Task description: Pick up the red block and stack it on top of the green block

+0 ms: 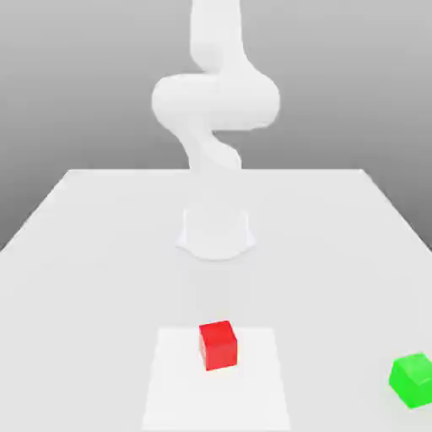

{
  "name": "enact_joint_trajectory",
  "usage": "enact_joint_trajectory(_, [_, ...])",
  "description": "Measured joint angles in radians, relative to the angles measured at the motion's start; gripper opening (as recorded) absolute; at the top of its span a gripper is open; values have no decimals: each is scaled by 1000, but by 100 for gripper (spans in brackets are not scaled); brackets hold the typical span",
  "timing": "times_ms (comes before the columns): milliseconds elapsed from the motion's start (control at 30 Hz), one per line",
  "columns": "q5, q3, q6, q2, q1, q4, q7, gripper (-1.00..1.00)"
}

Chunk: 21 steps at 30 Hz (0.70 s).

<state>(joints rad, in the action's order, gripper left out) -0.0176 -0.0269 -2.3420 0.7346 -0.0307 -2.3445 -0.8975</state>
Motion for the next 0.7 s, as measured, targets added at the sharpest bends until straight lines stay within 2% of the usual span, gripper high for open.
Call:
enact_joint_trajectory(500, [-57,-174,-254,-391,-160,-268,-624,0])
enact_joint_trajectory(633, [-56,-190,-279,-428,-173,-294,-688,0])
enact_joint_trajectory(700, [-49,-218,-328,-503,-198,-350,-826,0])
